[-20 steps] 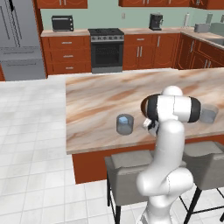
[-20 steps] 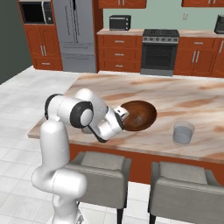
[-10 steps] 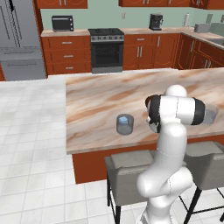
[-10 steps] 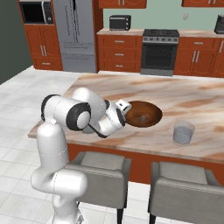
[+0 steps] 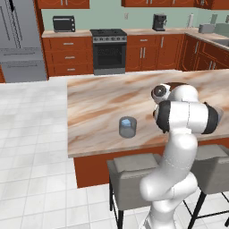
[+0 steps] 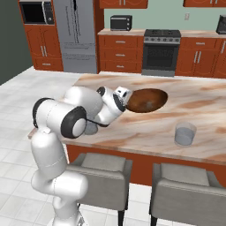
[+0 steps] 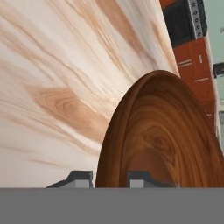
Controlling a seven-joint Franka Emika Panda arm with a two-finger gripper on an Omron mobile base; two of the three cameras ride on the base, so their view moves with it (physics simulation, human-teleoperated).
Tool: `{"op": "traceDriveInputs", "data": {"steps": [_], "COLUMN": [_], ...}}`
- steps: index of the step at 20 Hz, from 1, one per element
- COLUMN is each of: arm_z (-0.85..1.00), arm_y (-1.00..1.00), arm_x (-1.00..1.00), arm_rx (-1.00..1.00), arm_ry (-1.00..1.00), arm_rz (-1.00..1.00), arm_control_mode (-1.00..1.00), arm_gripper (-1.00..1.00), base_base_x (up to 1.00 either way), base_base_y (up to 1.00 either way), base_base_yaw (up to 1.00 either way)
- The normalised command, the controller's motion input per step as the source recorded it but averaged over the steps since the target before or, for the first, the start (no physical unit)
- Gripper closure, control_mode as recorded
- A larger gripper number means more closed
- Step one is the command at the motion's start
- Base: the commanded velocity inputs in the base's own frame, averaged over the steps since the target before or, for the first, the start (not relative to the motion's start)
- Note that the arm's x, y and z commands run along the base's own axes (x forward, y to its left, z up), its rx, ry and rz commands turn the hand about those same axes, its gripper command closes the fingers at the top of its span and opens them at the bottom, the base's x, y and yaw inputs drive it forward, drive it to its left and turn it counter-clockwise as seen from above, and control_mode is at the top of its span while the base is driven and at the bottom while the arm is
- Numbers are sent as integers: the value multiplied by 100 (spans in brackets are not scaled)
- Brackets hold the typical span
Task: There are four ice cubes in the ice bowl. Place two ice cubes in each glass of water.
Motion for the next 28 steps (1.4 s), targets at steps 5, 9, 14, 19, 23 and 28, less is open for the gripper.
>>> {"op": "traceDriveInputs", "data": {"steps": [5, 9, 14, 19, 23, 28], "arm_z": [74, 64, 67, 8, 0, 0], "arm_y": [53, 89, 72, 47, 21, 6], "arm_x": [-22, -56, -50, -52, -56, -56], "arm_rx": [0, 2, 0, 0, 2, 1], "arm_ry": [13, 1, 0, 0, -6, -13], "arm_rz": [-5, -19, -22, -23, -18, -7], "arm_control_mode": [-100, -100, -100, -100, -100, -100], "arm_gripper": [100, 100, 100, 100, 100, 100], "base_base_x": [0, 0, 0, 0, 0, 0], "base_base_y": [0, 0, 0, 0, 0, 0], "base_base_yaw": [0, 0, 0, 0, 0, 0]}}
